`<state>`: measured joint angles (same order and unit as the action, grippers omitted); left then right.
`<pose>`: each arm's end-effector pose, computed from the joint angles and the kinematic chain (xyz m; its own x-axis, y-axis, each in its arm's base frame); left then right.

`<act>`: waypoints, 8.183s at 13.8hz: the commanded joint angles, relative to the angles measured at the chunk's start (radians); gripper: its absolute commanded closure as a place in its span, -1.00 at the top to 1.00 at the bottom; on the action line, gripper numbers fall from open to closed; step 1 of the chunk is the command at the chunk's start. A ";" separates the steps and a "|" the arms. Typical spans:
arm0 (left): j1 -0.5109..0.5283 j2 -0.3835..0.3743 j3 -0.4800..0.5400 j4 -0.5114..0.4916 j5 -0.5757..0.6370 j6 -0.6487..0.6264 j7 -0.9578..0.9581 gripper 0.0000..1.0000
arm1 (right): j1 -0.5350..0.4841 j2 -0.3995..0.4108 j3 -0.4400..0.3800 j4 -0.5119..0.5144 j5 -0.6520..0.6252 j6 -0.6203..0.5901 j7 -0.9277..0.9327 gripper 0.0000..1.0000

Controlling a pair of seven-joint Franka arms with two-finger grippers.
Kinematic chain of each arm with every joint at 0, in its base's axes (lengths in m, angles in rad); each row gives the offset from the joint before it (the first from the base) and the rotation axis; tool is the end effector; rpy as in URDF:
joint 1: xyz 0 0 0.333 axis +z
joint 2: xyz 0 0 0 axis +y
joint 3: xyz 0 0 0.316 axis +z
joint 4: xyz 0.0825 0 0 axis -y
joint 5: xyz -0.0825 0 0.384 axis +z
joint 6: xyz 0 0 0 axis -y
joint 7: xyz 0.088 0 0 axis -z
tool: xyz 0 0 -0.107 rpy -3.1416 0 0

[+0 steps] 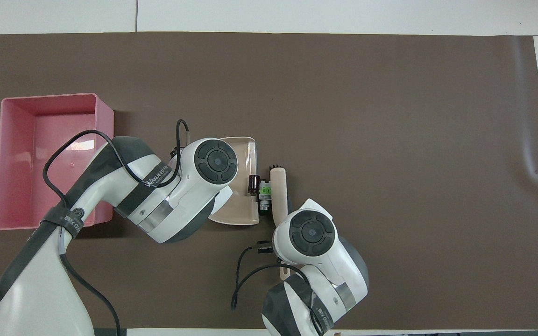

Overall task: Clean e-waste and dump in bin
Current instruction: 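Sweep the green component into the dustpan with the right gripper's brush, then carry the dustpan over the pink bin while the right gripper withdraws, then tilt the dustpan with the left gripper to dump the component, then lower the dustpan back onto the table with the left gripper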

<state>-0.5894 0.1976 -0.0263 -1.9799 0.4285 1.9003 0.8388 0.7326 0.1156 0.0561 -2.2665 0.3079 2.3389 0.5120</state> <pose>0.4786 -0.3010 0.3538 -0.0717 -0.8907 -0.4489 -0.9966 0.0823 -0.0041 0.3677 0.3769 0.3056 0.9841 0.0688 -0.1636 0.0433 -0.9870 -0.1545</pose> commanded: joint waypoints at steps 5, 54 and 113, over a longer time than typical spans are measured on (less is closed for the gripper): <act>-0.012 -0.004 0.005 -0.020 -0.002 0.011 0.002 -1.00 | 0.041 0.101 0.005 0.189 0.134 -0.027 -0.013 -1.00; 0.887 -0.150 0.022 0.291 -0.347 -0.127 1.079 -1.00 | -0.973 -0.093 0.001 0.015 -0.411 -0.493 -0.685 1.00; 0.097 -0.119 -0.024 -0.057 -0.462 0.218 0.257 -1.00 | -0.736 -0.212 -0.136 0.616 -0.349 -0.822 -0.374 1.00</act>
<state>-0.5005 0.1037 -0.0505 -1.9877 -0.0755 2.0782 1.0887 -0.0059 -0.0750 -0.0733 -1.6257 -0.0596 1.5149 0.1331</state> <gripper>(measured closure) 0.665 0.000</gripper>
